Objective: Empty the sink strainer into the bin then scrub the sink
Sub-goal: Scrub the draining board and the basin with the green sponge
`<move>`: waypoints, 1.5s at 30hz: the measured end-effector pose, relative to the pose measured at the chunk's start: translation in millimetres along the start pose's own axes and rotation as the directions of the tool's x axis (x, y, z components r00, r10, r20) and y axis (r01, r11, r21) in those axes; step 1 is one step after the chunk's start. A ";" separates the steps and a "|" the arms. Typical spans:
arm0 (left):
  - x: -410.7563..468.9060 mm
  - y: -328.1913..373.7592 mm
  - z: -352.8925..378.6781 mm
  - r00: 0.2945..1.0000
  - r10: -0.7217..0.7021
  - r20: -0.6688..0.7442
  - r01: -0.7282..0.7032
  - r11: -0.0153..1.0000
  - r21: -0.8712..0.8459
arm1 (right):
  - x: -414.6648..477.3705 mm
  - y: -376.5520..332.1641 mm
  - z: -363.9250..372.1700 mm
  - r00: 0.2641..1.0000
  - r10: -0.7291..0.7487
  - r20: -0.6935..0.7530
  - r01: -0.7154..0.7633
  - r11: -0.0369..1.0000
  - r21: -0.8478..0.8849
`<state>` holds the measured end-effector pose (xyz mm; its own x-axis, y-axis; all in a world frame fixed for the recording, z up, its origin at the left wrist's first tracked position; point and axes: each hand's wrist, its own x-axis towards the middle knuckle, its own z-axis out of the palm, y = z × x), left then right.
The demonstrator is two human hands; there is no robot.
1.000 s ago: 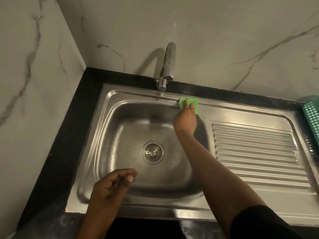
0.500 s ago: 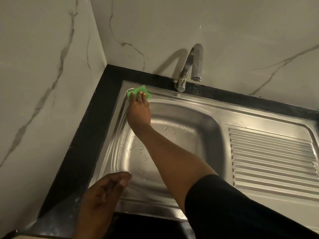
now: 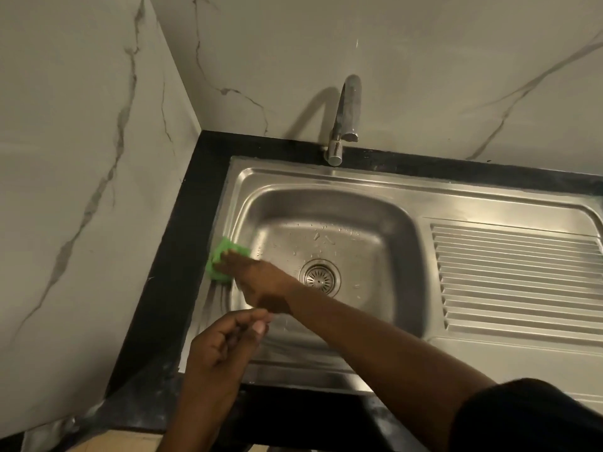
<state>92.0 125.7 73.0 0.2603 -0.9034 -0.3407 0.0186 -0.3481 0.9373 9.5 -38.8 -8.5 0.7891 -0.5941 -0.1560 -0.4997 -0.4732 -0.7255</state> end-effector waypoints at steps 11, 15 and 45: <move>-31.1 10.5 -4.6 1.000 -0.007 -0.022 0.009 0.995 0.095 | -90.6 -47.2 51.6 0.978 -0.032 0.206 0.041 0.998 -0.038; -38.0 20.4 -2.5 0.998 0.041 0.050 -0.044 0.997 0.059 | -131.2 -52.4 28.2 0.986 0.078 0.145 -0.075 0.997 -0.023; -97.8 20.3 114.6 0.971 0.115 0.208 -0.122 0.992 0.020 | -488.5 82.3 -115.5 0.656 0.714 -0.244 -0.734 0.679 0.014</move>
<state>-43.8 178.3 116.9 0.0538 -0.9696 -0.2387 -0.0325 -0.2407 0.9701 -458.4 137.3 85.4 0.0738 -0.8867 -0.4565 -0.9136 0.1234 -0.3875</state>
